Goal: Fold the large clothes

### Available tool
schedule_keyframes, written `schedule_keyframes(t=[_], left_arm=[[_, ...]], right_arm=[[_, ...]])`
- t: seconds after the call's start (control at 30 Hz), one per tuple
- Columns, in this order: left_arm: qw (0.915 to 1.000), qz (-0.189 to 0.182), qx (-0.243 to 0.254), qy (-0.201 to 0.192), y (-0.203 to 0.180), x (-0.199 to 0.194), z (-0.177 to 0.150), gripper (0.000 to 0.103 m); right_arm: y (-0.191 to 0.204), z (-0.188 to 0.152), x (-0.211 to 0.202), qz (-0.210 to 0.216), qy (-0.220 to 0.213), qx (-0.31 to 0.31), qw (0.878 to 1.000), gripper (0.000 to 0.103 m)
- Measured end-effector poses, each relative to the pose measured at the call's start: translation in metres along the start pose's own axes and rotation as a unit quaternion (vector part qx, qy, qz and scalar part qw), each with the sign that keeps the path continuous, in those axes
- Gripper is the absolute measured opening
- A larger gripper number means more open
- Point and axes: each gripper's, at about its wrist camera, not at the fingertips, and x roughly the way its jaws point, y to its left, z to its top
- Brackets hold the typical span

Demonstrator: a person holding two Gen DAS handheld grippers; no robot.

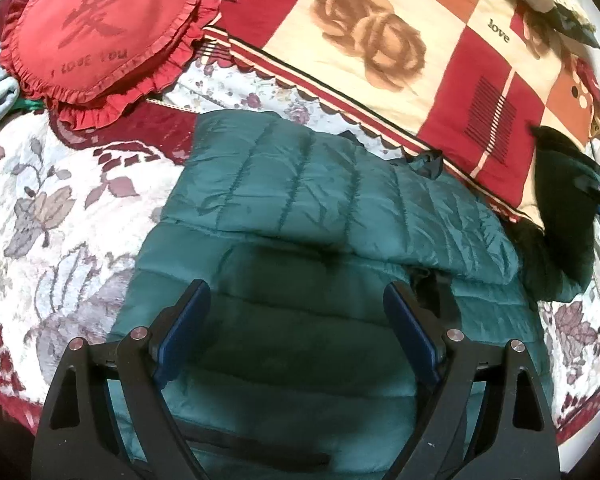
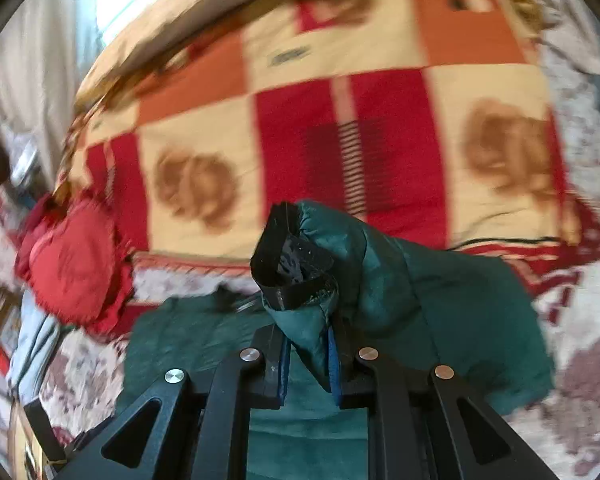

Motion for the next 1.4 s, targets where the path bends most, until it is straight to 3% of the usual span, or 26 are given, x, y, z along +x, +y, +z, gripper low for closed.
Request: schedule_keyframes(t=[0.3, 0.5, 0.57, 0.6, 0.63, 0.7, 0.87, 0.93, 1.03, 1.2, 1.37, 1.4], left_arm=[[0.9994, -0.011, -0.034, -0.003, 0.028, -0.002, 0.003, 0.088], [0.9981, -0.014, -0.06, 0.0, 0.045, 0.001, 0.004, 0.088], [0.9977, -0.015, -0.066, 0.001, 0.048, 0.001, 0.005, 0.088], [0.9976, -0.015, -0.067, 0.001, 0.049, 0.001, 0.005, 0.088], [0.9974, -0.016, -0.07, 0.001, 0.05, 0.0, 0.005, 0.088], [0.9968, -0.021, -0.078, 0.0, 0.053, -0.002, 0.007, 0.088], [0.9935, -0.049, -0.102, -0.012, 0.048, -0.012, 0.018, 0.088], [0.9927, -0.063, -0.102, -0.015, 0.04, -0.014, 0.024, 0.088], [0.9919, -0.078, -0.101, 0.006, 0.025, -0.004, 0.037, 0.088], [0.991, -0.071, -0.106, 0.042, -0.001, 0.03, 0.055, 0.088], [0.9915, -0.064, -0.104, 0.045, -0.024, 0.051, 0.063, 0.088], [0.9923, -0.063, -0.098, 0.044, -0.027, 0.053, 0.064, 0.08]], right_arm=[[0.102, -0.038, 0.079, 0.068, 0.066, -0.051, 0.994, 0.015], [0.131, -0.069, 0.126, 0.091, 0.134, -0.058, 0.985, 0.016], [0.139, -0.079, 0.133, 0.078, 0.137, -0.08, 0.984, 0.033], [0.141, -0.082, 0.133, 0.084, 0.137, -0.084, 0.983, 0.053], [0.142, -0.083, 0.131, 0.097, 0.137, -0.084, 0.982, 0.067], [0.143, -0.082, 0.123, 0.109, 0.135, -0.084, 0.981, 0.071], [0.116, -0.072, 0.071, 0.113, 0.093, -0.064, 0.987, 0.071], [0.092, -0.072, 0.044, 0.098, 0.073, -0.039, 0.992, 0.076], [0.053, -0.076, 0.012, 0.083, 0.048, 0.007, 0.995, 0.08], [0.001, -0.085, -0.015, 0.061, 0.032, 0.064, 0.996, 0.081], [-0.033, -0.087, -0.03, 0.039, 0.026, 0.08, 0.996, 0.081], [-0.04, -0.086, -0.032, 0.034, 0.024, 0.084, 0.996, 0.081]])
